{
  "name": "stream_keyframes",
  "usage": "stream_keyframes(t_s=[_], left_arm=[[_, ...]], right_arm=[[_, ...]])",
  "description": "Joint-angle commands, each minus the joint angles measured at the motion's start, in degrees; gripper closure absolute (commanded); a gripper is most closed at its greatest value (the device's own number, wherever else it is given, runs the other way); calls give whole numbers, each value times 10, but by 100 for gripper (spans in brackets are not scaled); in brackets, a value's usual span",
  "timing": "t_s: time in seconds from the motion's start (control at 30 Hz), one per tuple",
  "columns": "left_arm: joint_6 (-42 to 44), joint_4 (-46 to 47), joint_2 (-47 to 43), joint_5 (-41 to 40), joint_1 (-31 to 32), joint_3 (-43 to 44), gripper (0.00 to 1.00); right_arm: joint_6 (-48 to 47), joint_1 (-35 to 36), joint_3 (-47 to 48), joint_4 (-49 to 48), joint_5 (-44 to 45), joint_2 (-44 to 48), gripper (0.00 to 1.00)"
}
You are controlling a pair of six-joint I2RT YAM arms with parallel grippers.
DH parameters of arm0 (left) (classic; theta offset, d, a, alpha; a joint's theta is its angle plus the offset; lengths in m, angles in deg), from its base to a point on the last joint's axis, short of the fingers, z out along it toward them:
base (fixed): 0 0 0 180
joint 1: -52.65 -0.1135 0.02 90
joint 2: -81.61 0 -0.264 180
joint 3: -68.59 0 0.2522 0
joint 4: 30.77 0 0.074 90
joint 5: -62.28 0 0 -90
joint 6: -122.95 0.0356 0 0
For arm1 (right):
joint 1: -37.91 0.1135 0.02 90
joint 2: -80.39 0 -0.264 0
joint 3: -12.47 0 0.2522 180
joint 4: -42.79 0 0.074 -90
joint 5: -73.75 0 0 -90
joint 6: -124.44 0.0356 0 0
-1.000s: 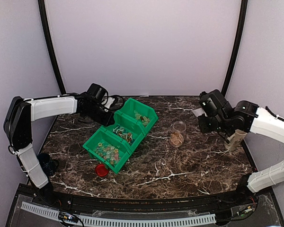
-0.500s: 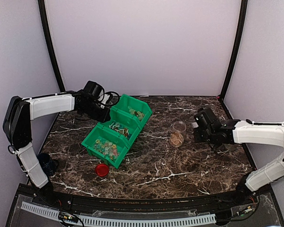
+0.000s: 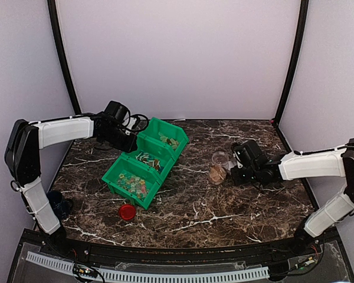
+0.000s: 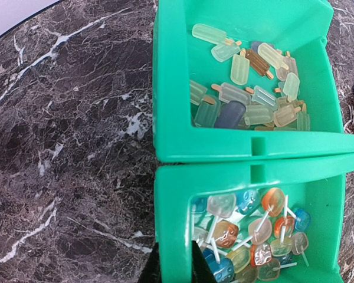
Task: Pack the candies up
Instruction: Move the packing bottle to the center of the board.
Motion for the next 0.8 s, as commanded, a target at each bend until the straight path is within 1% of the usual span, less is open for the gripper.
stream_keyframes(t_s=[0.0,0.23,0.43,0.53,0.67,0.77], left_arm=[[-15,29,-21,21,-5,32,100],[-14,28,-20,17,-6,34,100],[-7,24,-24,6,-15,35,100],[-2,20,-24,7,-20,37,100],[19,17,-23,21,-20,35,100],[40,22,-23,41,-21,29,100]], right_arm=[[-29,33,10,-25,-30,-17,100],[-43,81,34,-45,-41,-48,100],[-85,110,51,-63,-76,-62,100],[-105,120,72,-42,-79,-71,100],[-120,120,110,25,-21,-69,100],[-144,110,146,75,12,-47,100]])
